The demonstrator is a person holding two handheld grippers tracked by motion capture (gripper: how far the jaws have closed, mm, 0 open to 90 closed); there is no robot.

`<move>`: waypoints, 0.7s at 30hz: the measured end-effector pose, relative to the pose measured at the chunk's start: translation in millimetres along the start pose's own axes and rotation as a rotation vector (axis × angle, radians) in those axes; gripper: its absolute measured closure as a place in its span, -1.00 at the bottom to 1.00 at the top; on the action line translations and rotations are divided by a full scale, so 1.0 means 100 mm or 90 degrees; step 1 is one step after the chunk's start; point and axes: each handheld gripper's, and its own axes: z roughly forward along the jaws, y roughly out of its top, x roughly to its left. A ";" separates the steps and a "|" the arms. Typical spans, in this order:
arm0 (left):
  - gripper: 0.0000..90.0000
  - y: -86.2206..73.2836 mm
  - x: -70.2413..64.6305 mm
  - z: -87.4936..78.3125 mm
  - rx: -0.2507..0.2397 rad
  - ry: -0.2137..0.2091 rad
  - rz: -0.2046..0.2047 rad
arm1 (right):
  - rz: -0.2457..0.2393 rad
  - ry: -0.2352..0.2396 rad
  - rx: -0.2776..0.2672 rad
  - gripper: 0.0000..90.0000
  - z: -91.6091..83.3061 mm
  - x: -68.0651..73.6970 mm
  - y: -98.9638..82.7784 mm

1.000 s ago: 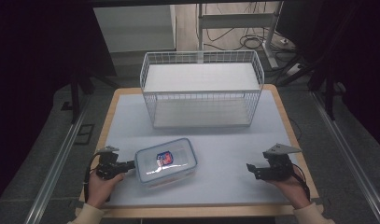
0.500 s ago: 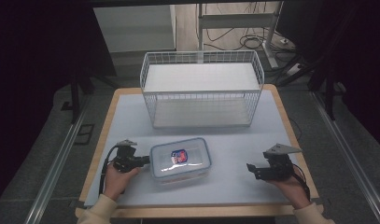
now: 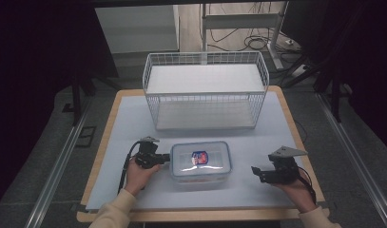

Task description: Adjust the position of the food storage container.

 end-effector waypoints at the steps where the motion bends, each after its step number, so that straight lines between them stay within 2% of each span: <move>1: 0.99 0.00 -0.01 0.01 -0.001 -0.001 0.001 | 0.000 0.000 0.000 -0.66 0.00 0.00 0.00; 5: 0.99 0.00 -0.02 0.02 -0.004 0.002 0.003 | 0.000 0.001 -0.002 -0.65 0.00 0.00 0.00; 9: 0.98 0.00 -0.01 -0.01 -0.022 0.005 0.002 | 0.001 0.007 -0.006 -0.65 0.00 0.02 0.00; 15: 0.97 -0.04 0.08 -0.25 -0.064 0.002 -0.019 | -0.001 0.010 -0.011 -0.65 -0.01 0.02 0.00; 18: 0.97 -0.10 0.10 -0.34 -0.071 0.002 -0.021 | -0.003 0.012 -0.008 -0.65 0.00 0.03 -0.01; 21: 0.98 -0.18 0.09 -0.41 -0.066 0.005 -0.011 | -0.006 0.013 -0.006 -0.65 0.00 0.03 -0.01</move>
